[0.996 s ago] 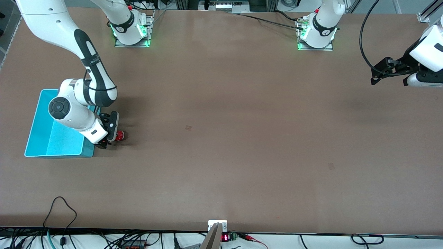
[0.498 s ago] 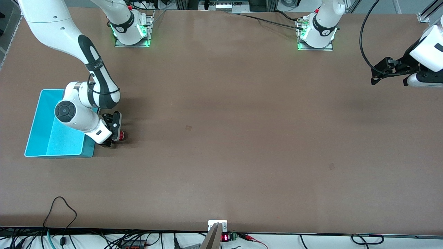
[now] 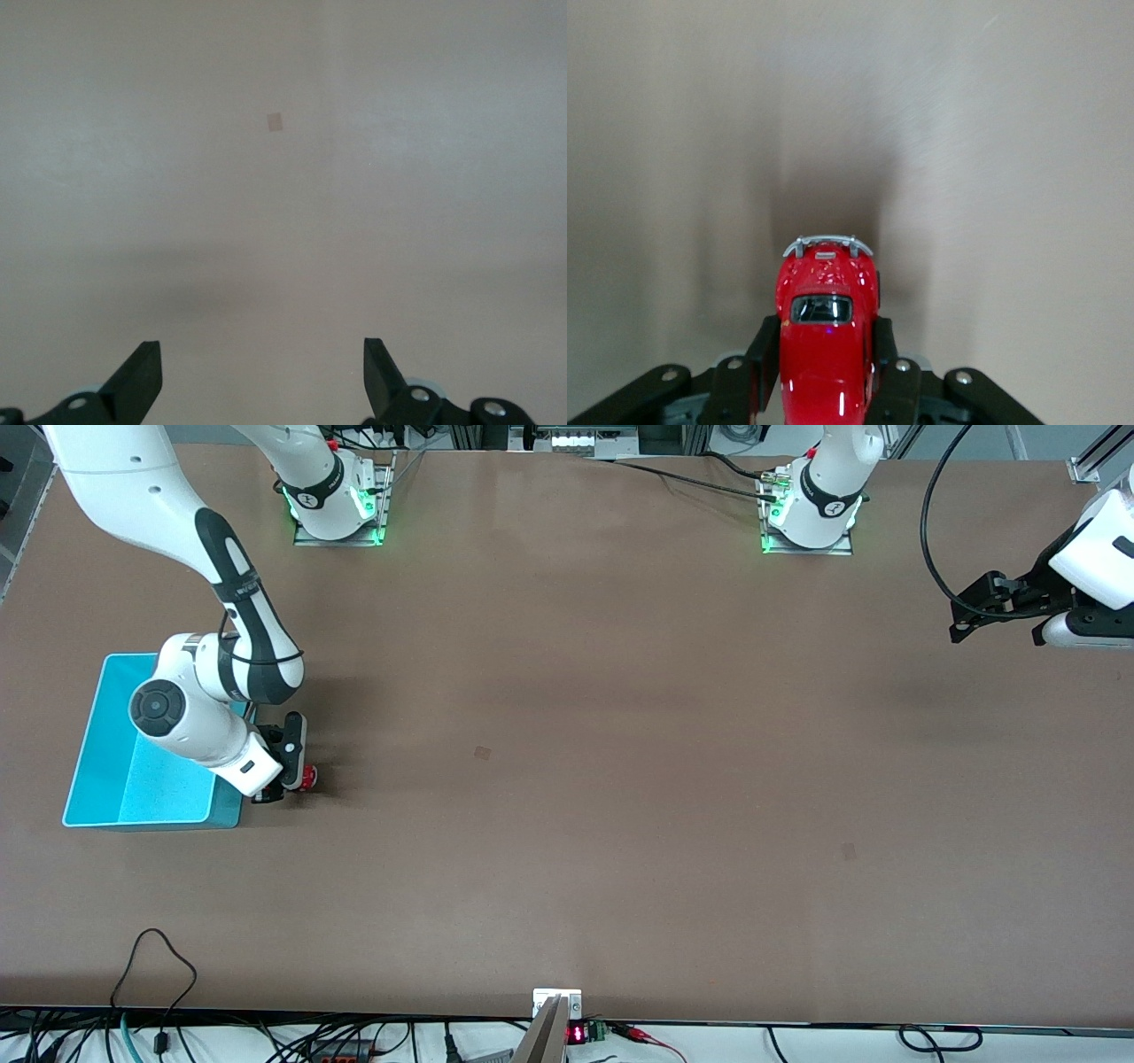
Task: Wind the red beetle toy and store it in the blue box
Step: 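Lift the car with the right gripper and carry it over the box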
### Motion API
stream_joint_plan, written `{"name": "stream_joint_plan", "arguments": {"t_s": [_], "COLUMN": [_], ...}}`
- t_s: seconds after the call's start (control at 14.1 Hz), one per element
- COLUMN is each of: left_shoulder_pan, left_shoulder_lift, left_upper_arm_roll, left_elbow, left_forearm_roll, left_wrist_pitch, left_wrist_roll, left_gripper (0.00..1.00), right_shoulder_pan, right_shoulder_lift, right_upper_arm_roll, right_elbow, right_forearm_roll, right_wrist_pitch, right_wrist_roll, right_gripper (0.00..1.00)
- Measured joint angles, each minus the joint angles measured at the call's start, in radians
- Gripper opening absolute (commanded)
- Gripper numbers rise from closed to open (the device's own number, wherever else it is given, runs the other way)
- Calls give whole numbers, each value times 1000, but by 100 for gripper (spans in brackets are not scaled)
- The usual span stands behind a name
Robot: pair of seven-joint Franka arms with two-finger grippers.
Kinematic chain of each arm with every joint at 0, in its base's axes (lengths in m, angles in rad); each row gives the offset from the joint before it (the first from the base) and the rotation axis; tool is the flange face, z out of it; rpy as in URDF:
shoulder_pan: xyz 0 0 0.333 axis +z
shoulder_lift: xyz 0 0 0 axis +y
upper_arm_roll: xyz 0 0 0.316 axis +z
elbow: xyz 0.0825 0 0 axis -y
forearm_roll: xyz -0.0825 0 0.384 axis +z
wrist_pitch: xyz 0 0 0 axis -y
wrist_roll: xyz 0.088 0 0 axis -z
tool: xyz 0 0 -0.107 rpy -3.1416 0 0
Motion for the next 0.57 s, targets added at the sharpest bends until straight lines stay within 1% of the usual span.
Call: {"name": "stream_joint_plan", "arguments": {"t_s": [0.21,0.36,0.43,0.57], "left_shoulder_pan": [0,0,0,0], "left_shoulder_lift": [0,0,0,0], "left_upper_arm_roll": [0,0,0,0], "left_elbow": [0,0,0,0], "left_forearm_roll": [0,0,0,0], "left_wrist_pitch": [-1,-1,-1,-8], "left_wrist_roll": [0,0,0,0], "left_gripper": [100,100,100,100], "right_shoulder_pan": [23,35,28,-26], "right_shoulder_lift": [-105,-181,-210,-237], "right_upper_arm_roll": [16,17,14,7], "right_elbow": [16,23,24,24], "right_forearm_roll": [35,43,43,43], "right_wrist_pitch": [-22,-92,-137,-195], "right_wrist_roll": [50,126,162,185], "right_gripper": [11,11,11,11]}}
